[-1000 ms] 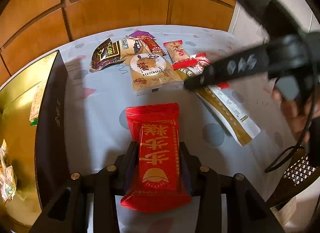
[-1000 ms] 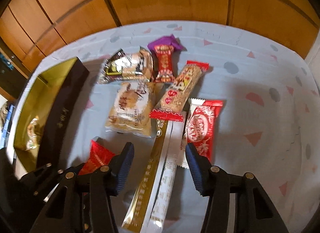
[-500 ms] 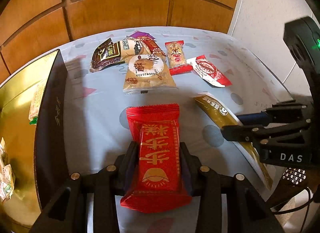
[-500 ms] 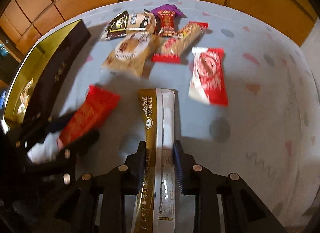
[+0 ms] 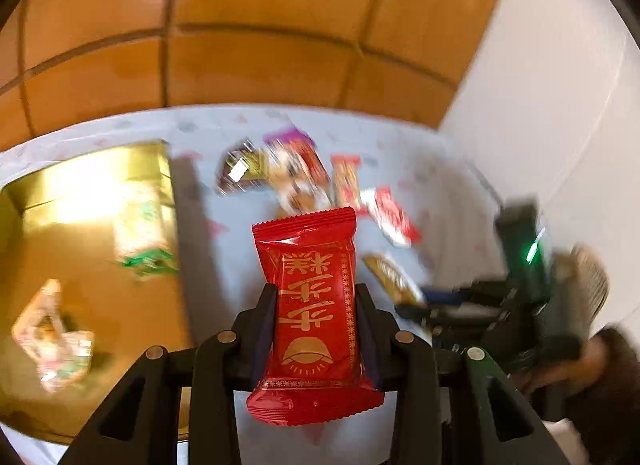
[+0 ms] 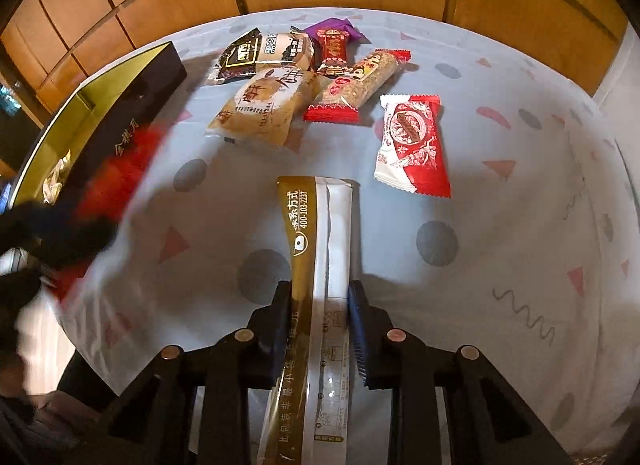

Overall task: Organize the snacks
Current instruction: 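Place the red cake pack in the tin with the left gripper while the right grasps the long white-gold bar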

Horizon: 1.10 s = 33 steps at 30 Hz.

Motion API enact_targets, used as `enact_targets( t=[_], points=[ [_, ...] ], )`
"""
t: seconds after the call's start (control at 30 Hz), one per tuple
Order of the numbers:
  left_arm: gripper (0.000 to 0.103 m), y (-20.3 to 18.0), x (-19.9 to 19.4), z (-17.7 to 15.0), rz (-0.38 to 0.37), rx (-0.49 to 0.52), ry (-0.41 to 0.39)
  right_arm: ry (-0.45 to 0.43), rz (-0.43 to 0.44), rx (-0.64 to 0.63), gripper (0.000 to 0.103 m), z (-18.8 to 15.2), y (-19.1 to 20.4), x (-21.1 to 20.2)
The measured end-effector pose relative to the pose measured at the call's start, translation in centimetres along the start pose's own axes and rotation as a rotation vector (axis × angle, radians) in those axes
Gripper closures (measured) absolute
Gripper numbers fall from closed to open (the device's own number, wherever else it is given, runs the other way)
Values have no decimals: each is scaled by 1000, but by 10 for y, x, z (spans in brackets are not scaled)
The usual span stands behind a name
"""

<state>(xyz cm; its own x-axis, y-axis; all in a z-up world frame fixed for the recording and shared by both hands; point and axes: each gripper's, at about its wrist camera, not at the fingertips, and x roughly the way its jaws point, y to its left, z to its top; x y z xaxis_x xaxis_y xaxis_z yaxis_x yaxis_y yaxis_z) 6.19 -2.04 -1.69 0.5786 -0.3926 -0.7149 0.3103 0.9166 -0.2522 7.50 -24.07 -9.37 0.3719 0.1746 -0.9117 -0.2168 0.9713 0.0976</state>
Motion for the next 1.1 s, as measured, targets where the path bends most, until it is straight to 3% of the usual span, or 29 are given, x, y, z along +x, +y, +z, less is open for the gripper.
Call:
enact_targets(
  t=[0.1,0.33,0.63,0.8,0.9,1.1],
  points=[
    [65,30,-18,14,48,-84,-31,-6,2,-2,75,0,0,0],
    [65,127,-11,40,181,-316,21,-27,6,4,73,-7,-4,-6],
    [62,190,47,72,297,-363,111,-33,-6,2,72,-7,-1,-7],
    [59,191,30,69,283,-411,64,-35,-15,-2,72,-6,1,-6],
    [59,180,13,57,333,-402,44,-37,-23,-7,72,-6,2,-5],
    [59,143,-16,27,377,-304,-9,-54,-44,-17,71,-7,4,-5]
  ],
)
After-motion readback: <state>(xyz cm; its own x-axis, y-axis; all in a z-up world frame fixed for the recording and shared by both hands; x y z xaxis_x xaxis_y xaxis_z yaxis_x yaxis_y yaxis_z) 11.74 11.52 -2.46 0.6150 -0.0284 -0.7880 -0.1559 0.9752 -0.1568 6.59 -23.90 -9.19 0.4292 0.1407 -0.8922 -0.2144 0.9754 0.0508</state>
